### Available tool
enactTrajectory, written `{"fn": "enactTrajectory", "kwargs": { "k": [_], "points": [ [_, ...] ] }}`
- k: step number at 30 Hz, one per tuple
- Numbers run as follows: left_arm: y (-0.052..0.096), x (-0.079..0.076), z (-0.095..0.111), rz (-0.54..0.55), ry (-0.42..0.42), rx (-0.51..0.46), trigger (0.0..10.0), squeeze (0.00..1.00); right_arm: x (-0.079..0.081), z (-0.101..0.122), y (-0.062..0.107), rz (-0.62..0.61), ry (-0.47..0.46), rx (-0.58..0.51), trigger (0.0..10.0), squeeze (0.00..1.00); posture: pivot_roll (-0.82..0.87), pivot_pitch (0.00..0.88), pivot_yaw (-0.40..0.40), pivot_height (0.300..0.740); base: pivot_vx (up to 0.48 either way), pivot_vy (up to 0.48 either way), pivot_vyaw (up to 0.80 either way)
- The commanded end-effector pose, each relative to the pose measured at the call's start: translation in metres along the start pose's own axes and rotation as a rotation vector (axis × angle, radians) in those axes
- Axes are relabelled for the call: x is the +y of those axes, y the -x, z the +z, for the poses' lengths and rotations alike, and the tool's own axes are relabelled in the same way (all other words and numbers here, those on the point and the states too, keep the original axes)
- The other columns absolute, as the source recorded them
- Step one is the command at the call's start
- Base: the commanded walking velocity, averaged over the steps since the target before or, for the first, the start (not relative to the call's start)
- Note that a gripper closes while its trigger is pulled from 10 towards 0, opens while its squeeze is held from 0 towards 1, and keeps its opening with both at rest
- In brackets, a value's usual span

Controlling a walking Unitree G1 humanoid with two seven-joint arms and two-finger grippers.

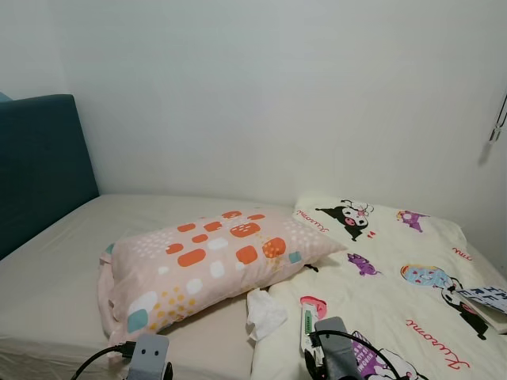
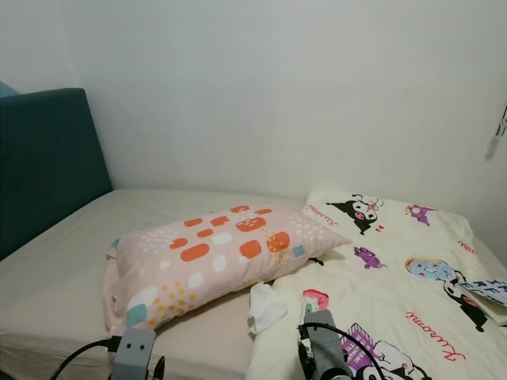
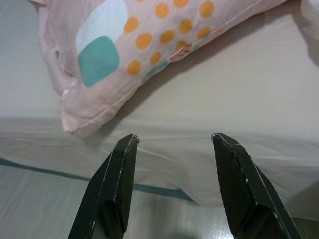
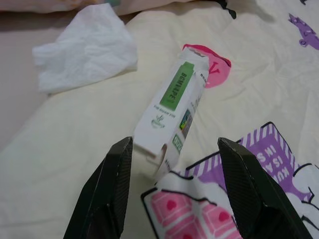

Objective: Clean up the room

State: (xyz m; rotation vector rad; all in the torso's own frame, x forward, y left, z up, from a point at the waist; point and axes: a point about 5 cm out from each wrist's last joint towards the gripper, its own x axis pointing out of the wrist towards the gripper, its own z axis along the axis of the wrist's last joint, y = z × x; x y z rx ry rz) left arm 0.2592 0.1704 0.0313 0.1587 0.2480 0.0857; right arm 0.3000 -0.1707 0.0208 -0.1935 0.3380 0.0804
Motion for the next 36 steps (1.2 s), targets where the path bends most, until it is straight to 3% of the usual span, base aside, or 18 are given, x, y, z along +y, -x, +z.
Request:
{"fn": "enactTrajectory", "kwargs": {
  "k": [1,12,27,28,29,36],
  "points": [
    [-0.001,0.002,0.003,-0.009,-0.003,-0.01,10.0,0.0,-0.001,0.006,-0.002,0.001,-0.023,-0.017,10.0,0.0,-0.04,0.039,-0.039,0.611,0.0,0.0,0.0],
    [-0.008,0.018,0.012,-0.077,0.018,-0.026,10.0,0.0,-0.004,0.03,-0.015,0.011,0.017,-0.04,10.0,0.0,-0.04,0.07,-0.044,0.597,0.0,0.0,0.0],
    [-0.018,0.033,0.038,-0.203,-0.041,-0.087,10.0,0.0,-0.013,0.047,-0.024,0.015,0.027,-0.035,10.0,0.0,-0.03,0.125,-0.041,0.597,0.0,0.0,0.0],
    [-0.018,0.034,0.041,-0.212,-0.043,-0.097,10.0,0.0,-0.012,0.048,-0.025,0.03,0.025,-0.039,10.0,0.18,-0.03,0.133,-0.04,0.597,0.0,0.0,0.0],
    [-0.018,0.032,0.045,-0.232,-0.038,-0.114,10.0,0.0,-0.012,0.05,-0.026,0.038,0.028,-0.042,10.0,1.0,-0.03,0.144,-0.039,0.597,0.0,0.0,0.0],
    [-0.012,0.018,0.06,-0.333,-0.015,-0.177,10.0,0.0,-0.015,0.054,-0.028,0.043,0.024,-0.03,10.0,1.0,-0.02,0.176,-0.039,0.597,0.0,0.0,0.0]
  ]
}}
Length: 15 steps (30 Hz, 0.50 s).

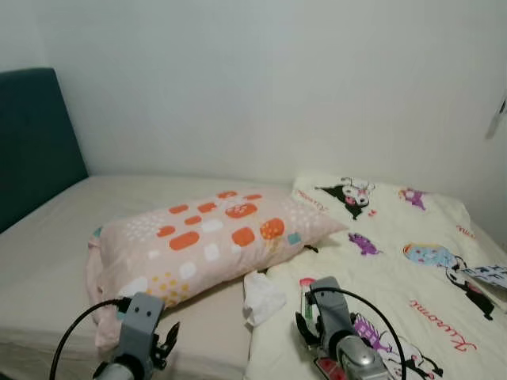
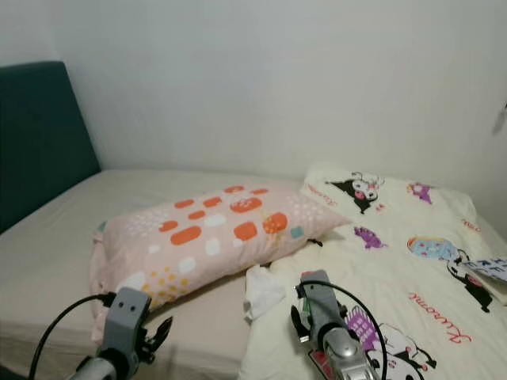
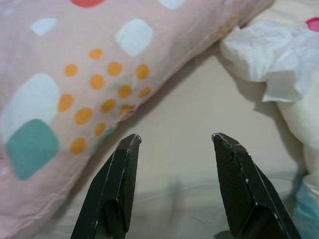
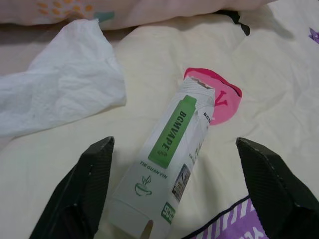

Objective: Clean up the room

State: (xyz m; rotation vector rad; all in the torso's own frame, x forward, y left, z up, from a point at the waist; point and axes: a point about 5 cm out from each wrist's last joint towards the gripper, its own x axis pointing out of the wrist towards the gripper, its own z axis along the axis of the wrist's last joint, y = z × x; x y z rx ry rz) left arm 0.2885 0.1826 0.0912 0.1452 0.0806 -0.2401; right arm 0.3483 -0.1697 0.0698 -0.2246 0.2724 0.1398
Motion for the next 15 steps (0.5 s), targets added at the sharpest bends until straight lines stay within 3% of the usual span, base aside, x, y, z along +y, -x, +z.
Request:
{"fn": "enactTrajectory", "kwargs": {
  "k": [1,2,6,9,14,15],
  "points": [
    [0.003,-0.012,0.003,-0.062,0.017,-0.012,10.0,0.0,-0.002,-0.006,0.0,-0.003,-0.014,0.044,10.0,1.0,-0.01,0.199,-0.041,0.597,0.0,0.0,0.0],
    [0.005,-0.019,0.007,-0.099,0.024,-0.031,10.0,0.0,-0.002,-0.004,-0.001,-0.002,-0.022,0.04,10.0,1.0,-0.01,0.211,-0.04,0.597,0.0,0.0,0.0],
    [0.006,-0.024,0.01,-0.122,0.028,-0.042,10.0,0.0,-0.002,-0.002,-0.002,-0.001,-0.029,0.037,10.0,1.0,-0.01,0.211,-0.04,0.597,0.0,0.0,0.0],
    [0.01,-0.036,0.015,-0.194,0.036,-0.066,10.0,0.0,-0.002,0.002,-0.004,0.006,-0.034,0.032,10.0,1.0,0.0,0.227,-0.039,0.597,0.0,0.0,0.0],
    [0.017,-0.057,0.029,-0.341,-0.015,-0.135,10.0,0.0,-0.002,0.004,-0.006,0.0,-0.062,0.045,10.0,1.0,0.01,0.238,-0.039,0.597,0.0,0.0,0.0],
    [0.019,-0.065,0.037,-0.373,-0.036,-0.174,10.0,0.0,-0.003,0.004,-0.007,-0.004,-0.071,0.047,10.0,0.81,0.02,0.246,-0.035,0.597,0.0,0.0,0.0]
  ]
}}
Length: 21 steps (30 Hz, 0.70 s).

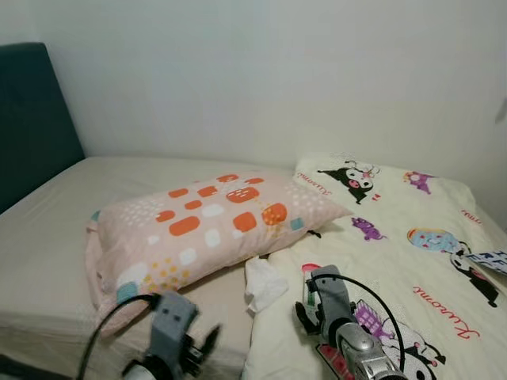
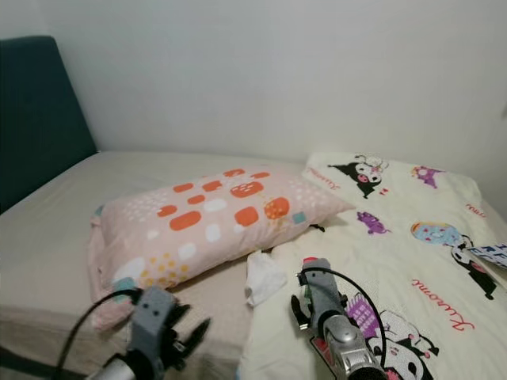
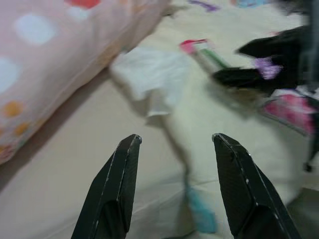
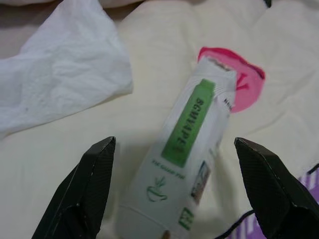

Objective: Clean up the room

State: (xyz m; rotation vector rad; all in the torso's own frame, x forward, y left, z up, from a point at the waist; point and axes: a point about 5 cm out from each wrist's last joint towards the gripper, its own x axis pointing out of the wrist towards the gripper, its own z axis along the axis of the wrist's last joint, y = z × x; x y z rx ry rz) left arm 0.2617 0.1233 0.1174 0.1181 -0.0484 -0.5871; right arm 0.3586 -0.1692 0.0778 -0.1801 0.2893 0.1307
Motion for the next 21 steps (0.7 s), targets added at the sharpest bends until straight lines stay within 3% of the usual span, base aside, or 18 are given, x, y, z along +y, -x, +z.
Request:
{"fn": "enactTrajectory", "kwargs": {
  "k": [1,2,3,4,5,9,21],
  "points": [
    [0.001,-0.006,0.004,-0.038,-0.03,-0.017,10.0,0.0,0.0,-0.006,0.001,-0.003,-0.025,0.033,10.0,0.81,0.02,0.246,-0.035,0.597,0.0,0.0,0.0],
    [-0.001,-0.012,0.011,-0.058,-0.052,-0.051,10.0,0.0,-0.001,-0.005,0.0,-0.006,-0.032,0.034,10.0,0.29,0.02,0.251,-0.032,0.597,0.0,0.0,0.0],
    [-0.004,-0.017,0.017,-0.067,-0.064,-0.08,10.0,0.0,-0.002,-0.005,0.0,-0.01,-0.036,0.036,10.0,0.13,0.02,0.251,-0.032,0.597,0.0,0.0,0.0],
    [-0.004,-0.017,0.017,-0.067,-0.064,-0.08,10.0,0.0,-0.002,-0.005,0.0,-0.01,-0.036,0.036,10.0,0.13,0.02,0.251,-0.032,0.597,0.0,0.0,0.0],
    [-0.006,-0.021,0.022,-0.074,-0.069,-0.108,10.0,0.0,-0.004,-0.004,-0.001,-0.014,-0.042,0.037,10.0,0.0,0.02,0.251,-0.029,0.597,0.0,0.0,0.0],
    [-0.012,-0.032,0.033,-0.087,-0.059,-0.15,10.0,0.0,-0.006,-0.002,-0.001,-0.023,-0.051,0.04,10.0,0.0,0.02,0.254,-0.024,0.597,0.0,0.0,0.0],
    [-0.015,-0.038,0.035,-0.094,-0.069,-0.155,10.0,0.0,-0.008,0.002,-0.003,-0.019,-0.078,0.043,10.0,0.0,0.03,0.257,-0.016,0.597,0.0,0.0,0.0]
  ]
}}
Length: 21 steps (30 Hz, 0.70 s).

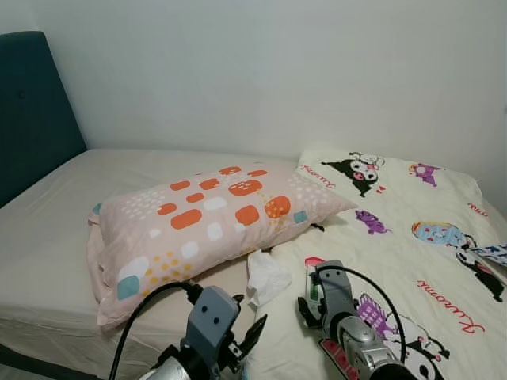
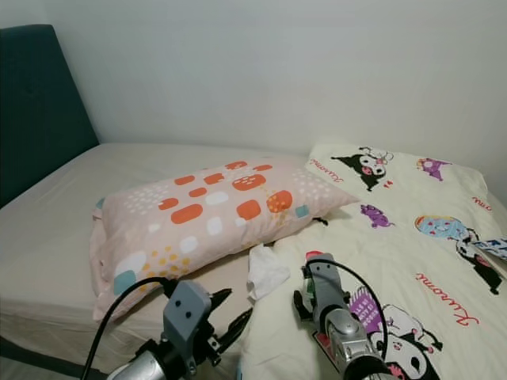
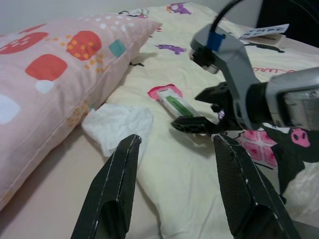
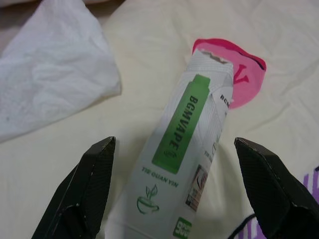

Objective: Clean up the room

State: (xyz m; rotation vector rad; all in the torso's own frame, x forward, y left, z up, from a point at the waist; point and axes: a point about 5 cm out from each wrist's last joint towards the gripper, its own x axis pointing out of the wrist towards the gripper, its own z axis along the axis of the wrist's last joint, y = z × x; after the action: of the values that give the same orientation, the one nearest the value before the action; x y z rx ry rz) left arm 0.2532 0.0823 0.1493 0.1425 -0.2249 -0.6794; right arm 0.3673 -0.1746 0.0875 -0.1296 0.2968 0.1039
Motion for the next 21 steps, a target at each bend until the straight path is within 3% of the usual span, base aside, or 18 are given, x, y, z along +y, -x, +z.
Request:
{"fn": "enactTrajectory", "kwargs": {
  "k": [1,14,15,16,18,19,20,21],
  "points": [
    [0.0021,-0.0044,-0.0006,-0.01,-0.002,0.01,10.0,0.0,-0.001,-0.0082,0.0012,-0.004,-0.034,0.041,10.0,0.0,0.03,0.254,-0.015,0.597,0.0,0.0,0.0],
    [0.0076,-0.0001,-0.0023,-0.002,-0.041,0.035,10.0,0.0,0.0026,-0.0063,-0.0007,0.021,-0.059,0.06,10.0,0.0,0.05,0.242,-0.017,0.597,0.0,0.0,0.0],
    [0.0076,-0.0001,-0.0024,-0.001,-0.042,0.036,10.0,0.0,0.0034,-0.0067,-0.0008,0.023,-0.059,0.062,9.6,0.0,0.05,0.242,-0.017,0.597,0.0,0.0,0.0],
    [0.0073,0.0,-0.0025,-0.002,-0.043,0.037,10.0,0.0,0.0042,-0.0073,-0.0008,0.026,-0.062,0.066,4.9,0.0,0.05,0.24,-0.016,0.597,0.0,0.0,0.0],
    [0.0072,0.0001,-0.0026,-0.002,-0.043,0.038,10.0,0.0,0.0046,-0.0077,-0.0007,0.028,-0.063,0.068,4.9,0.0,0.05,0.24,-0.016,0.597,0.0,0.0,0.0],
    [0.0071,-0.0001,-0.0029,-0.003,-0.043,0.038,10.0,0.0,0.0048,-0.0085,-0.0006,0.029,-0.063,0.071,3.8,0.0,0.05,0.238,-0.017,0.597,0.0,0.0,0.0],
    [0.0067,-0.0008,-0.0032,-0.01,-0.046,0.04,10.0,0.0,0.0047,-0.0109,-0.0001,0.027,-0.06,0.083,4.9,0.0,0.05,0.236,-0.016,0.597,0.0,0.0,0.0],
    [0.0065,-0.0013,-0.0033,-0.015,-0.048,0.041,10.0,0.0,0.0046,-0.0125,0.0003,0.025,-0.057,0.091,4.9,0.0,0.05,0.236,-0.016,0.597,0.0,0.0,0.0]
  ]
}}
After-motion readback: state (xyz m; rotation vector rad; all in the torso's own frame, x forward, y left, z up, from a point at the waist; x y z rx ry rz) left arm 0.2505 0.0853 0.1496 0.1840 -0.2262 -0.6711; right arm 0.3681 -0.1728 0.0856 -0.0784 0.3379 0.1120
